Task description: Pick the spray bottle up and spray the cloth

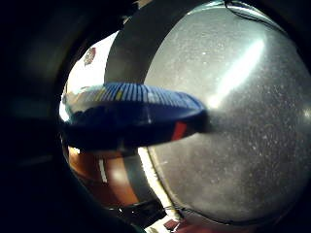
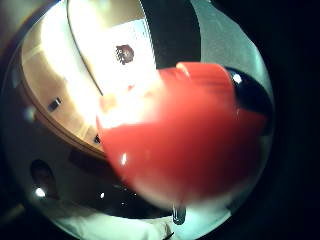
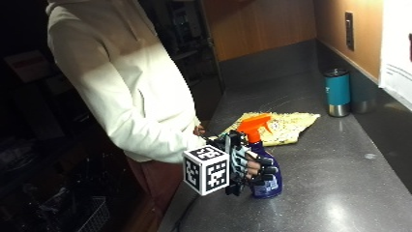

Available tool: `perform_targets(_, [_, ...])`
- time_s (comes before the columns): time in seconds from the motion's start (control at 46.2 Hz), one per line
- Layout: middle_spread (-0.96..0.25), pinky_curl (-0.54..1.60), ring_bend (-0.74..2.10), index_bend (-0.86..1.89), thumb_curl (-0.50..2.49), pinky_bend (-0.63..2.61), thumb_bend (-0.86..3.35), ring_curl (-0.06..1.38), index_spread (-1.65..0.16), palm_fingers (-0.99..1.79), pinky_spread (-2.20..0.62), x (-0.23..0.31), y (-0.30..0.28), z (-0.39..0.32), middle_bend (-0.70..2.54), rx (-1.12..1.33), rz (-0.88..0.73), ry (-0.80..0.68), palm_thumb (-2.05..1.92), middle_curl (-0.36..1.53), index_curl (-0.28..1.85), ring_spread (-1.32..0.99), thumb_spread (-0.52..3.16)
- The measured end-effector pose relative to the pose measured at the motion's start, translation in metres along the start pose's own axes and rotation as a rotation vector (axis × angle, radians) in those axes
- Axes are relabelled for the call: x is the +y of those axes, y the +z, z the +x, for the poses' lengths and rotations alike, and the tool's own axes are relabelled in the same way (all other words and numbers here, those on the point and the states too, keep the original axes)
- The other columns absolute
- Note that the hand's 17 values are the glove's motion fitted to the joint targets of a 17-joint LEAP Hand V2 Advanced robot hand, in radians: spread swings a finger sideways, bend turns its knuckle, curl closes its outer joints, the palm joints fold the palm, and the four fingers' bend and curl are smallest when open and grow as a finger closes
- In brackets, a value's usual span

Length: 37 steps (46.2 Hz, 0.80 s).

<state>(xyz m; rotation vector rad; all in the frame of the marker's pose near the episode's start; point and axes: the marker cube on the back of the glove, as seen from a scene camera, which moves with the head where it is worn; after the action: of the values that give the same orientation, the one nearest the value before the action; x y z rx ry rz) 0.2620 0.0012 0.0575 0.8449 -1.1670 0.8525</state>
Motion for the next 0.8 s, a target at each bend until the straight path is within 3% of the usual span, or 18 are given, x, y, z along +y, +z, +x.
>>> perform_targets(0.195, [-0.04, 0.3, 0.37, 0.21, 0.37, 0.32, -0.03, 0.27, -0.28, 0.41, 0.15, -0.013, 0.006, -0.003, 0.28, 0.042, -0.009, -0.003, 0.62, 0.35, 0.3, -0.04, 0.9])
perform_targets(0.411, [-0.07, 0.28, 0.42, 0.24, 0.37, 0.19, -0.03, 0.29, -0.26, 0.87, 0.11, -0.027, 0.007, -0.009, 0.31, 0.054, -0.021, 0.005, 0.64, 0.37, 0.34, -0.08, 0.89])
perform_targets(0.563, [-0.08, 0.28, 0.44, 0.26, 0.4, 0.16, 0.02, 0.32, -0.22, 1.2, 0.02, -0.037, 0.015, -0.016, 0.36, 0.081, -0.104, -0.003, 0.76, 0.4, 0.39, -0.11, 0.88])
perform_targets(0.801, [-0.09, 0.32, 0.39, 0.34, 0.54, 0.21, 0.02, 0.35, -0.17, 1.36, -0.1, -0.048, 0.045, -0.043, 0.47, 0.246, -0.292, -0.059, 0.95, 0.45, 0.46, -0.15, 0.55])
